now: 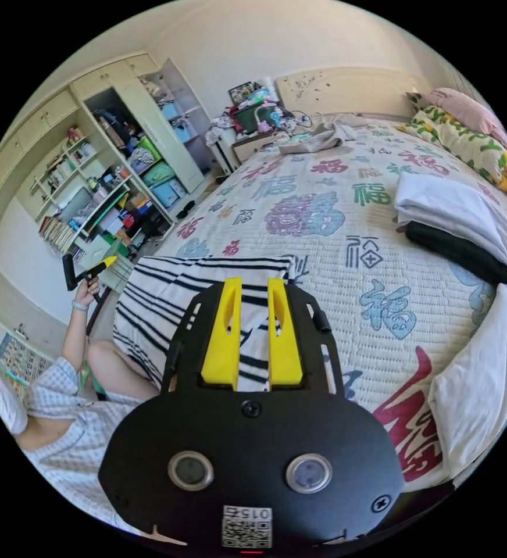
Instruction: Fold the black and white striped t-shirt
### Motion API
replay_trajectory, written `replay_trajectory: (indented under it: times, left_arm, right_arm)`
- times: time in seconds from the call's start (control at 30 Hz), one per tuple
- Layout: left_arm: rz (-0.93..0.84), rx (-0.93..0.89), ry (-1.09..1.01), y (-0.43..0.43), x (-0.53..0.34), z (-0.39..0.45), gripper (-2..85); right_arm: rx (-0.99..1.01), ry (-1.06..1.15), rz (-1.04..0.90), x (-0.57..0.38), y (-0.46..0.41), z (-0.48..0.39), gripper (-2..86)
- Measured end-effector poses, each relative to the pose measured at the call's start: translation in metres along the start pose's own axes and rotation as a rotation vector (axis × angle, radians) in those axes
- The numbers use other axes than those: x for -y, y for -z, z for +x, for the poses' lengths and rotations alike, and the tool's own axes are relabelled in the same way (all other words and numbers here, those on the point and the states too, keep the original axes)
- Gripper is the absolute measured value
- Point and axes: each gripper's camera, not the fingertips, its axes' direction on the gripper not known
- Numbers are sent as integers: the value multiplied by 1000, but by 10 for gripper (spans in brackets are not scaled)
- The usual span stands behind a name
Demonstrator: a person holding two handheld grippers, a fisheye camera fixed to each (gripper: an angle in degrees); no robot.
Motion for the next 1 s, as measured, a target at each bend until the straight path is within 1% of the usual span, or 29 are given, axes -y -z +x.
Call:
replay_trajectory:
  times: [0.03, 0.1, 0.17, 0.23, 0.27, 0.33, 0.43, 0.53, 0.6, 0.7, 0.77, 0.83, 0.9, 0.97, 1.0]
  left_arm:
    - [-54, 1, 59, -20, 7, -14, 104]
    - [-85, -89, 136, -43, 9, -34, 108]
    - [-54, -161, 210, -61, 6, -54, 105]
    - [-85, -180, 250, -72, 13, -65, 100]
    - [-106, -182, 243, -76, 22, -69, 99]
    - [-130, -157, 221, -81, 30, -72, 93]
    - [-184, -150, 213, -89, 36, -84, 87]
    - [-168, -172, 250, -79, 36, -101, 87]
    - [-144, -148, 272, -67, 32, -109, 97]
    - [-156, -193, 268, -67, 30, -117, 107]
    - [-183, -238, 276, -84, 30, -121, 103]
    - [-159, -292, 269, -92, 30, -123, 88]
    - [-153, -282, 274, -93, 28, -127, 53]
    - [-99, -327, 300, -86, 23, -139, 16]
    - [-86, -342, 308, -84, 21, -142, 12]
  right_arm:
    - [12, -63, -26, 9, -11, 14, 88]
    - [70, -124, -40, 15, -25, 32, 97]
    - [136, -125, -45, 17, -39, 44, 96]
    - [125, -98, -66, 19, -50, 49, 87]
    - [129, -98, -95, 24, -54, 53, 79]
    - [152, -67, -88, 30, -54, 53, 64]
    - [111, -29, -111, 35, -55, 52, 39]
    - [131, -27, -89, 35, -50, 59, 25]
    - [150, -36, -82, 34, -48, 65, 19]
    - [171, -50, -81, 33, -50, 75, 14]
    - [194, -67, -73, 32, -51, 81, 10]
    - [192, -64, -68, 31, -49, 83, 7]
    - [191, -68, -60, 29, -47, 85, 5]
    - [193, -82, -42, 26, -43, 89, 1]
    - [188, -85, -37, 26, -42, 89, 1]
